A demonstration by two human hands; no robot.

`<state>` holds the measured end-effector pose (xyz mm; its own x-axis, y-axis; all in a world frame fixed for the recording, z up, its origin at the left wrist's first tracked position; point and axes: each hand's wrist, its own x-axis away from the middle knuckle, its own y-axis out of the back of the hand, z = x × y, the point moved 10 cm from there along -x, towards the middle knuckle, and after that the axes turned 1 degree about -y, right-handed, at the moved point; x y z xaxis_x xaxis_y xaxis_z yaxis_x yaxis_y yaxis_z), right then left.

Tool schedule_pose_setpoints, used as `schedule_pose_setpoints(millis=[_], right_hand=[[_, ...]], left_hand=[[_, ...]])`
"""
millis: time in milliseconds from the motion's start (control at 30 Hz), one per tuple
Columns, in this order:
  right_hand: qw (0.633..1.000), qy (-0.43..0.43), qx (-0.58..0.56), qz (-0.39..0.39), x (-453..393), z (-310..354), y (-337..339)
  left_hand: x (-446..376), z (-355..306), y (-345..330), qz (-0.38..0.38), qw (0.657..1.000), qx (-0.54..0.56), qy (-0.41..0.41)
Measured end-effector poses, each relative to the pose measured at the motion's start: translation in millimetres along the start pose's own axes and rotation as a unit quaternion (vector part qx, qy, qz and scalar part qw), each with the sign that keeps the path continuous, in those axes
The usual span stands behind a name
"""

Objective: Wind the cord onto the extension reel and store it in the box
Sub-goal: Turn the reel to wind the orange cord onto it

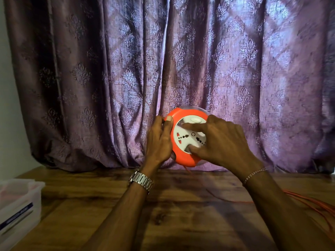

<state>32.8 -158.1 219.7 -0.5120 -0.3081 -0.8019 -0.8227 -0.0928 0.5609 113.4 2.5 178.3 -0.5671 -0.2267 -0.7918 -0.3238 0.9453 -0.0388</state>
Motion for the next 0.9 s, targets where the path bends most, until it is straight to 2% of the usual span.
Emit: schedule_pose_setpoints(millis=[133, 300, 367, 433, 500, 667, 800, 900], right_hand=[[0.998, -0.048, -0.007, -0.028, -2.9, -7.9, 5.4], [0.996, 0.050, -0.050, -0.051, -2.5, 9.1, 18.8], [0.992, 0.091, -0.084, -0.025, -3.4, 13.9, 16.9], [0.988, 0.113, -0.101, 0.035, -3.7, 19.2, 6.3], [0.986, 0.116, -0.100, 0.067, -2.8, 22.8, 1.2], [0.989, 0.111, -0.034, 0.089, -0.6, 25.0, -4.5], [0.993, 0.101, -0.002, 0.066, -0.2, 22.2, -4.1], [0.997, 0.060, -0.009, 0.040, 0.5, 13.3, -2.3]], left_hand=[[0.2, -3.3, 0.5, -0.006, 1.000, 0.000, 0.002], [-0.8, 2.8, 1.6, -0.006, 1.000, 0.019, 0.021], [-1.4, 4.8, 2.0, -0.005, 0.999, 0.031, 0.025], [-2.0, 5.1, 2.1, -0.005, 0.999, 0.029, 0.026], [-1.7, 4.6, 1.1, -0.002, 1.000, 0.023, 0.022], [-0.1, 3.7, 1.5, -0.006, 1.000, 0.007, 0.012], [0.5, 0.3, 2.1, -0.008, 1.000, -0.013, 0.005], [0.1, 0.2, 1.7, -0.006, 1.000, -0.007, 0.004]])
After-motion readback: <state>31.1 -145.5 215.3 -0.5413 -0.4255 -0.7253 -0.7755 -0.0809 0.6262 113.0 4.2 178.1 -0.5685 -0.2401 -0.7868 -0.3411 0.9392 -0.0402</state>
